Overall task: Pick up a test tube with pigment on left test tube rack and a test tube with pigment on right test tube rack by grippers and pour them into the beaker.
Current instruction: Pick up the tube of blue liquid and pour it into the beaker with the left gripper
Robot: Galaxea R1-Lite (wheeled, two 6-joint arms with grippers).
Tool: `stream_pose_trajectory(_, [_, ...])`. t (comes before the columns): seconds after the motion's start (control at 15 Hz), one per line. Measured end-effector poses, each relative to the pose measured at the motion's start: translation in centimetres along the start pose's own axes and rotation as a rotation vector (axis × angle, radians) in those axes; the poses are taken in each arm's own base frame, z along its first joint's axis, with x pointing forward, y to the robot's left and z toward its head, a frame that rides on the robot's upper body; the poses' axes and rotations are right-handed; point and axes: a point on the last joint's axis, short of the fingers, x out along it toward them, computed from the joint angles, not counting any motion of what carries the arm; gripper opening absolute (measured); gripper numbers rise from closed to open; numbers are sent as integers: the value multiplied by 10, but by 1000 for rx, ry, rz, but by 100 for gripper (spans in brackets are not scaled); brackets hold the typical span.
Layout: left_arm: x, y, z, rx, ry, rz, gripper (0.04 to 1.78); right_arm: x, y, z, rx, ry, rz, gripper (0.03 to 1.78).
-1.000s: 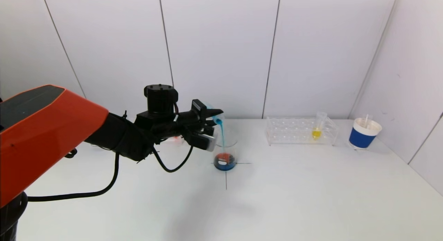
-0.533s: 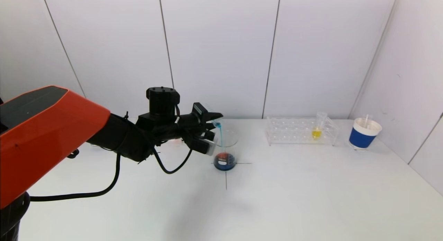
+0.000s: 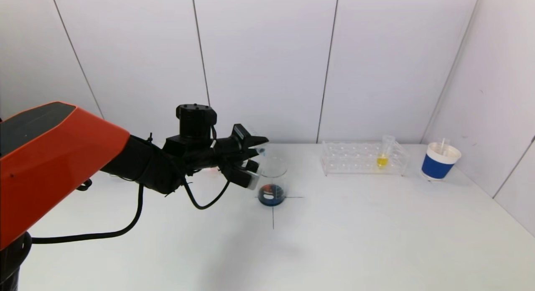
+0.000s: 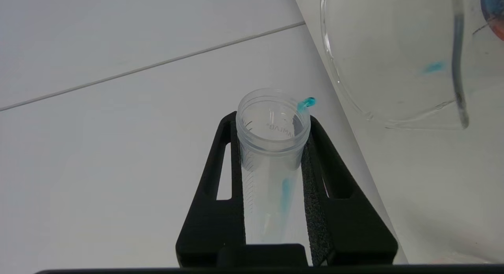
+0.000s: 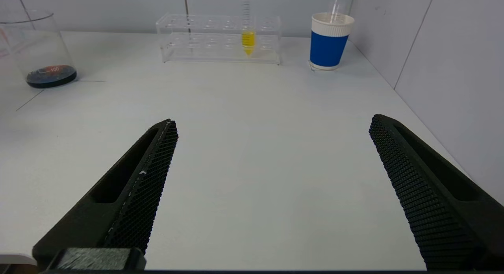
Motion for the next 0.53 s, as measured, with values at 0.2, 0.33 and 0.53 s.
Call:
stream_pose_trajectory(0.2, [-2,3,0,12,2,5,44,0,0,0,0,0,0,177])
stream_pose_trajectory(0.33, [-3,4,0,14,2,7,44,0,0,0,0,0,0,177])
stream_pose_trajectory(0.53, [-5,6,1,25,4,10,44,0,0,0,0,0,0,177])
